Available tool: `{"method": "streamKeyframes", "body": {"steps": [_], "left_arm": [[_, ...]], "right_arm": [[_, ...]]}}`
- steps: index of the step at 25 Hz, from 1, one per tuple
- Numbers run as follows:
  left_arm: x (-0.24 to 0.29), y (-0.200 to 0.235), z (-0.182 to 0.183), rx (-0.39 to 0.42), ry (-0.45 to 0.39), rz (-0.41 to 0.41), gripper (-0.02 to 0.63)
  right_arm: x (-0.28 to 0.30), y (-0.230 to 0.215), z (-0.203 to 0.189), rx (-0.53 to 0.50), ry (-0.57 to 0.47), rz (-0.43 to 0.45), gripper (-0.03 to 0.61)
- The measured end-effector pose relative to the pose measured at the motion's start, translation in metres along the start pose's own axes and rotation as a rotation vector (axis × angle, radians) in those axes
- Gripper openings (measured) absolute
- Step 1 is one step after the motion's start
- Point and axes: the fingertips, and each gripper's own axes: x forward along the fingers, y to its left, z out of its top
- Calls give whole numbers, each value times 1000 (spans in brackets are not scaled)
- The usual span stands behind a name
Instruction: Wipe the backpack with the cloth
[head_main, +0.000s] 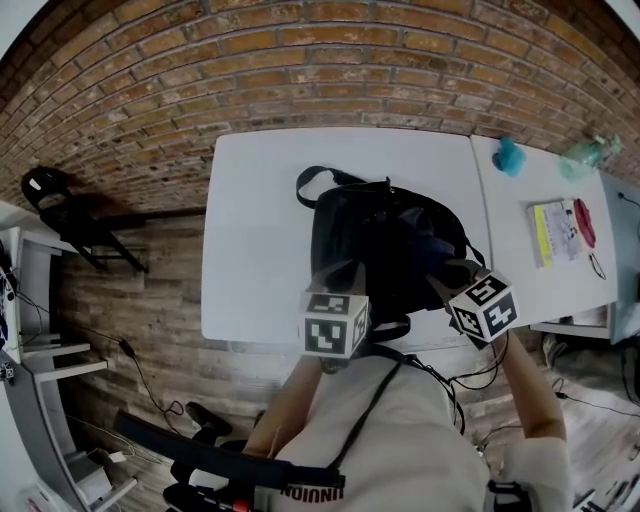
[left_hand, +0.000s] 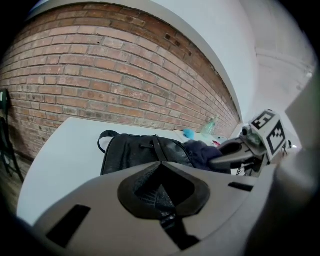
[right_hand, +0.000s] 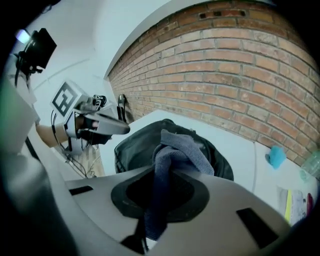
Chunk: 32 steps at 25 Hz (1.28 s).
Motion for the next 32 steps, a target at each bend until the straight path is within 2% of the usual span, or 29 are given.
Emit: {"method": "streamKeyframes", "body": {"steps": [7, 14, 22, 32], "left_arm": [[-4, 5, 3, 1, -5, 12, 5], [-4, 9, 2, -4, -3, 16, 5], [-4, 15, 1, -22, 4, 19, 5], [-2, 18, -1, -34, 4, 18, 5]], "right_arm": [[21, -56, 85, -38, -152, -103, 38], [66, -89, 127, -47, -185, -174, 38], [107, -105, 120, -28, -150, -235, 38], [116, -101, 105, -43, -116, -232, 38]]}}
